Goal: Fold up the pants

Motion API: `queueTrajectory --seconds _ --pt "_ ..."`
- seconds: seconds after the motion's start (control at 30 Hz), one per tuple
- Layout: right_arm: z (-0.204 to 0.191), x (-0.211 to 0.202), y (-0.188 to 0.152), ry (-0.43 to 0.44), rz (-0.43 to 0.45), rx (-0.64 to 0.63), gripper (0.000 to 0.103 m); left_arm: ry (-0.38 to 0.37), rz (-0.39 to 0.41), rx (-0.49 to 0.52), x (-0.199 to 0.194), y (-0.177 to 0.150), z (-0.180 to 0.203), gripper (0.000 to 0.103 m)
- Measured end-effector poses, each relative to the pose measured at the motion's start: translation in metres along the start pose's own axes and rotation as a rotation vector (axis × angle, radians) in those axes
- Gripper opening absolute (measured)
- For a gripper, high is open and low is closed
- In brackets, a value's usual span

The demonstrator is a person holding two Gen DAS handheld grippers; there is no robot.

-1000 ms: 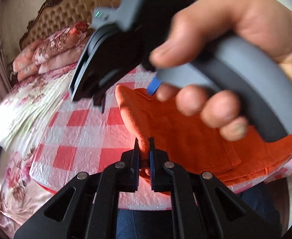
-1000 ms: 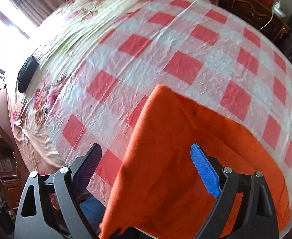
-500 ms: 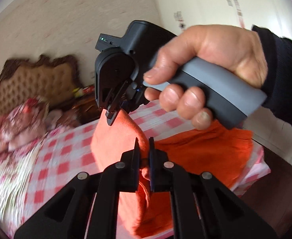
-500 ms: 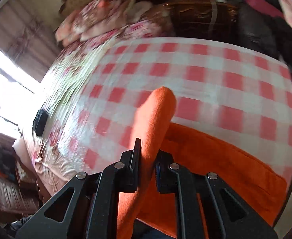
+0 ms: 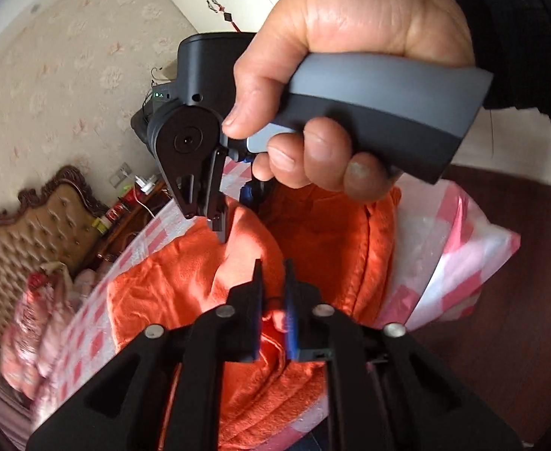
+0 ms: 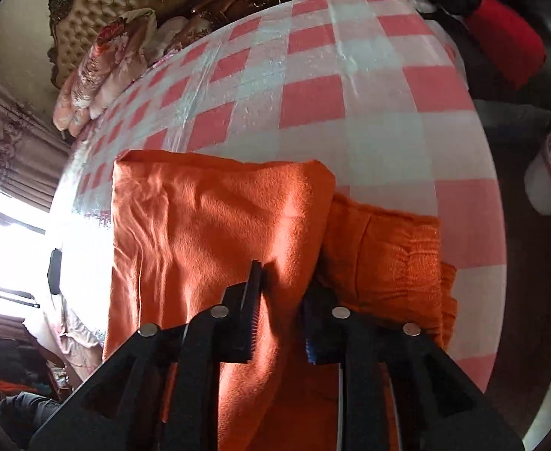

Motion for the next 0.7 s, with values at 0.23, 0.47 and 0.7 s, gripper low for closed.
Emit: queueTrajectory --seconds 0.23,0.47,0.7 --pt "-0.003 -0.006 -0.003 0.032 0.052 -0.048 0.027 0.036 -0.040 0.044 0.006 -0.005 0.020 0.016" --pt "-0.007 -0.039 0.003 0.053 0.108 -0.104 0.005 0.073 0.008 0.101 -0.009 0.017 0.028 0.007" --pt "0.009 -0.074 0.006 -0.011 0.163 -0.131 0.005 0.033 0.024 0.147 -0.011 0.053 0.044 0.007"
Point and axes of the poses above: each gripper's, at about its wrist camera, not at the fingertips, and x roughly the way its jaws point, z to its right, y to its top, the point moved 4 cm from there along x, roughly the way its jaws point, and after that the axes turned 15 degrees about -y, right-handed, at the moved point
